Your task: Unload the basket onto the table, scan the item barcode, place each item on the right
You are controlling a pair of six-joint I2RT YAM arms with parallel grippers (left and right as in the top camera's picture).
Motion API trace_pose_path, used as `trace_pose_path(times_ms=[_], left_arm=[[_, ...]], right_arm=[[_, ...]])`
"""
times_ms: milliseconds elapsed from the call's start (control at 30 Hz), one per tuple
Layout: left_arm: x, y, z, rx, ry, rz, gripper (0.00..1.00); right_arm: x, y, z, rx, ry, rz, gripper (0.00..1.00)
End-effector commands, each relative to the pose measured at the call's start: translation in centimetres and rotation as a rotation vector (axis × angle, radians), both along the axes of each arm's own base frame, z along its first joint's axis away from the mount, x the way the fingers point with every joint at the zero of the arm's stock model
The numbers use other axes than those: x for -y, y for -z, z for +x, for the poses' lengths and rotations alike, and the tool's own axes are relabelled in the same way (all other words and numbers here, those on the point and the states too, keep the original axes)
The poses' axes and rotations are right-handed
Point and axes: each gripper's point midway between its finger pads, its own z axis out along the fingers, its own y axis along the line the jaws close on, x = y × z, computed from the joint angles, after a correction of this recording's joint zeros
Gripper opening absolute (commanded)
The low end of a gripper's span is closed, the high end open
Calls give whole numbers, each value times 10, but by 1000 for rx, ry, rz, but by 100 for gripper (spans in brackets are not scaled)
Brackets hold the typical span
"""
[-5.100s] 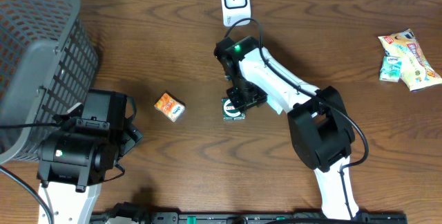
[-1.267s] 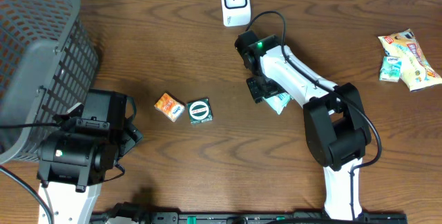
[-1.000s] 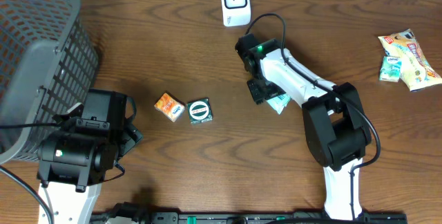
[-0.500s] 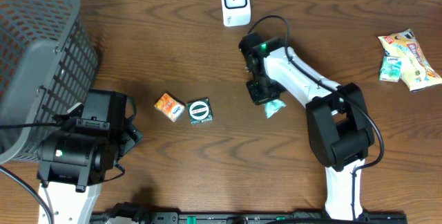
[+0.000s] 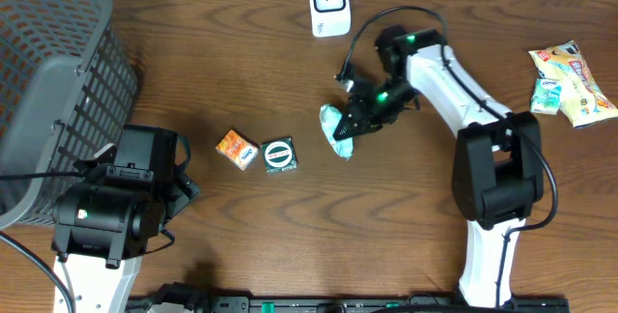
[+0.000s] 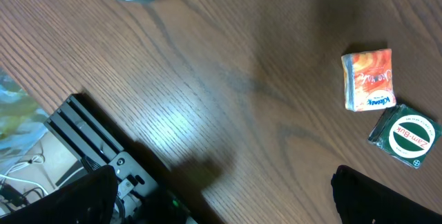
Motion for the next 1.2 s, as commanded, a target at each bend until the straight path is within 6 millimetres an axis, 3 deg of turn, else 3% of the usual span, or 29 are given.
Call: trace_pose_path(times_ms=[0, 300, 433, 600, 900, 1033, 1167], left_arm=[[-3, -7, 1, 26, -17, 10, 98], [-3, -7, 1, 25, -16, 10, 97], [-3, -7, 1, 26, -16, 10, 97], [-3, -7, 1, 26, -16, 9, 97], [-3, -7, 1, 26, -16, 9, 98], [-3, -7, 1, 26, -17, 10, 98], [-3, -7, 1, 26, -16, 10, 98]], right_arm=[[-8, -9, -8, -26, -10, 202, 3], [2, 38, -36, -127, 50, 213, 7], [20, 59, -25, -143, 127, 91, 21], [65, 82, -1, -181, 299, -145, 26], [116, 49, 18, -221, 380, -274, 31], [112, 28, 11, -222, 301, -272, 33], [96, 20, -12, -246, 188, -279, 33]])
